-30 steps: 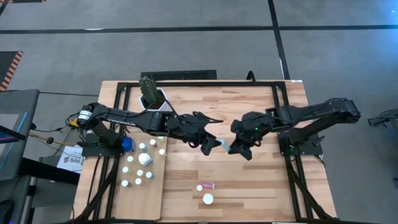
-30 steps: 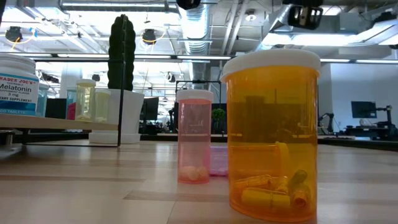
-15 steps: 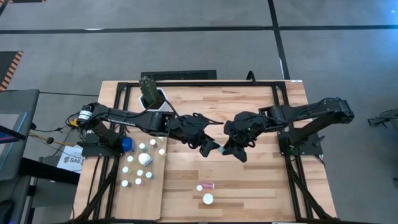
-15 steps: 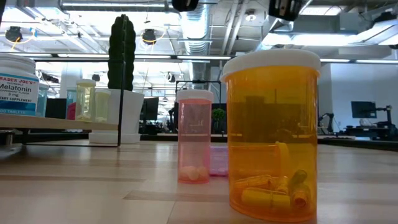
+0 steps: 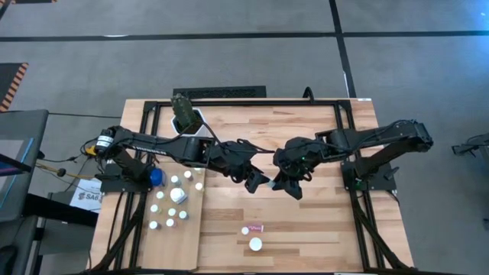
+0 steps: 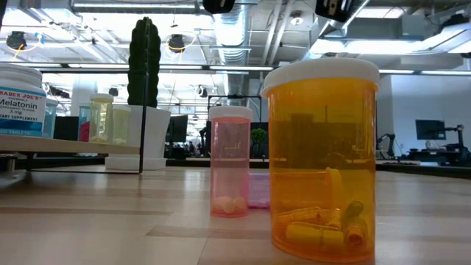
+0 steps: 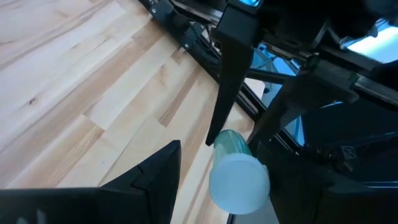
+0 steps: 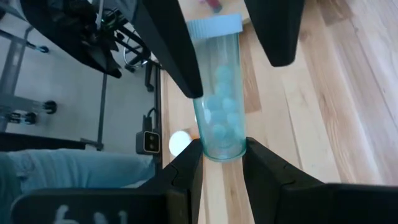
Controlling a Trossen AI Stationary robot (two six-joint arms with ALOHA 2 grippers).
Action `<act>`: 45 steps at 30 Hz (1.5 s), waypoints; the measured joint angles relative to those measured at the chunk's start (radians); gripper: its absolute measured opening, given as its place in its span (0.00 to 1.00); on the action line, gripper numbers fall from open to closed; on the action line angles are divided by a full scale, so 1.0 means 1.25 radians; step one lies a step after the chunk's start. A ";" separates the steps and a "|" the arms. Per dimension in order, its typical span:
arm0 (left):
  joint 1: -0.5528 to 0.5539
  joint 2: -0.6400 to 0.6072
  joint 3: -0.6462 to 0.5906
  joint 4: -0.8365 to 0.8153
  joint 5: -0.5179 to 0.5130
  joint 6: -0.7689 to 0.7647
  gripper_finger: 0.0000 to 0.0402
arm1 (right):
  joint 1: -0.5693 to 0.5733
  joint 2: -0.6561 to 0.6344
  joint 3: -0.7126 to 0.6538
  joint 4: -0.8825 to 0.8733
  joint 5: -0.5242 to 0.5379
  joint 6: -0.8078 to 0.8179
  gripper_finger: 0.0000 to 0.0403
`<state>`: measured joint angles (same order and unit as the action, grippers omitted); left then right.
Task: Pick and place medicine bottles onto shelf by color
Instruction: Put the light blue pill bottle on the shelf
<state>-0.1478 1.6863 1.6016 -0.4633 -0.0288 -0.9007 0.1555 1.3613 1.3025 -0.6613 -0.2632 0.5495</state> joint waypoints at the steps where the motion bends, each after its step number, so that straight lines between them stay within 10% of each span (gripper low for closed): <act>1: 0.000 0.000 0.000 -0.001 0.001 0.001 0.49 | 0.000 0.000 0.000 0.000 0.000 -0.001 0.28; 25: 0.000 0.000 0.000 0.001 0.027 0.000 0.23 | -0.001 0.000 0.000 -0.013 0.021 -0.022 0.29; 45: -0.064 0.000 0.000 -0.098 0.090 -0.099 0.23 | -0.020 -0.020 0.212 -0.458 0.045 -0.119 0.63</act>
<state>-0.2284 1.6867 1.6016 -0.5863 0.0837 -1.0243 0.1302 1.3359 1.5681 -1.2341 -0.2067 0.4003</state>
